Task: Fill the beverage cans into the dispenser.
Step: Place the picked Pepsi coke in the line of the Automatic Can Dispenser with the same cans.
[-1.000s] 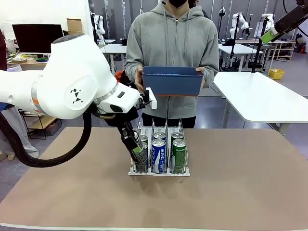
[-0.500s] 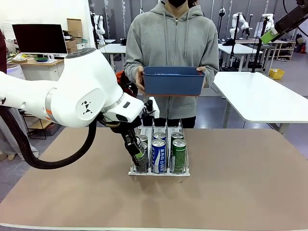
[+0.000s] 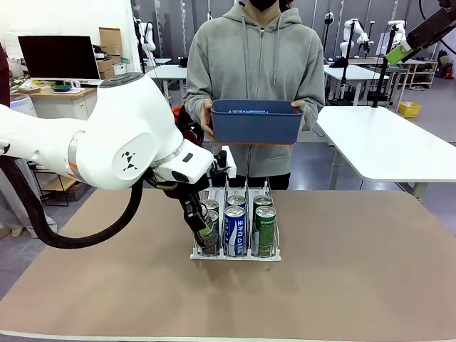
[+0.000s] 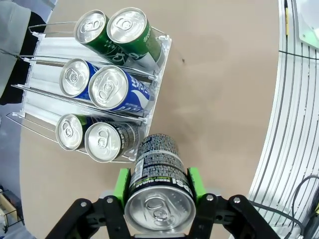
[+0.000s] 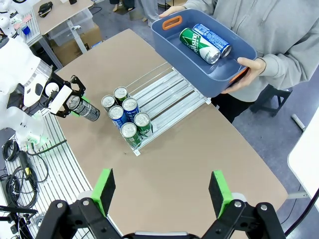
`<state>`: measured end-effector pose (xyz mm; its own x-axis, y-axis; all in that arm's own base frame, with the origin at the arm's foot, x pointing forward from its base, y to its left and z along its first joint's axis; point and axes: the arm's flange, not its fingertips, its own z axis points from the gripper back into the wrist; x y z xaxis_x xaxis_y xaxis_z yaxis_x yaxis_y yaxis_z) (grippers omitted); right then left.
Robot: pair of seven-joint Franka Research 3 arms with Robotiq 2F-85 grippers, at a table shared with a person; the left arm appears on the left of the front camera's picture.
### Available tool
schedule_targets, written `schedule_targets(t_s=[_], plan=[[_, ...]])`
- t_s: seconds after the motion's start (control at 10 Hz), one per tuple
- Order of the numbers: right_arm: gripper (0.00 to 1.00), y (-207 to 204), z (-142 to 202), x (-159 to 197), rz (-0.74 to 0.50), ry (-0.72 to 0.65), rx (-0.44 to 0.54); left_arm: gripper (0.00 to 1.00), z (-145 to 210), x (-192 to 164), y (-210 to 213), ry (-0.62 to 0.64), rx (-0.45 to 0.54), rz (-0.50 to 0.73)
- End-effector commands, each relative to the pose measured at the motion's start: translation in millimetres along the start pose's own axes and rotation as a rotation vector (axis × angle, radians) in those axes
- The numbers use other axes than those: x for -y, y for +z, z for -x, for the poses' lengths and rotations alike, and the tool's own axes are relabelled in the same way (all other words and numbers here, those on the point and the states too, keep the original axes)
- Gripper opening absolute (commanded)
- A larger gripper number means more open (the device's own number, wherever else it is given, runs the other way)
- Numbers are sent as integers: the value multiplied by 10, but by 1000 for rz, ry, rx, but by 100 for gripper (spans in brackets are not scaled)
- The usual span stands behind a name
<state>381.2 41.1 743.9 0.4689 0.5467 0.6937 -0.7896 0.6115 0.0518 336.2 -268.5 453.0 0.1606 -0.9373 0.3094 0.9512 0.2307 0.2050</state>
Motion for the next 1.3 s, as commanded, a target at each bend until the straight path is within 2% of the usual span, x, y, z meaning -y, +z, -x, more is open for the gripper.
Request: schedule_targets(t_s=[0.0,0.6,1.0,1.2], plan=[[100,-15,1,-6,-1,0,-3,58,-37,-75,-110,-26,-24,-22],[100,-15,1,-6,-1,0,-3,58,-8,-338,-388,96,-15,-39],[100,-15,1,-6,-1,0,-3,58,-74,-551,-425,133,34,-94],[100,-15,1,-6,-1,0,-3,58,-87,-657,-504,148,20,-99]])
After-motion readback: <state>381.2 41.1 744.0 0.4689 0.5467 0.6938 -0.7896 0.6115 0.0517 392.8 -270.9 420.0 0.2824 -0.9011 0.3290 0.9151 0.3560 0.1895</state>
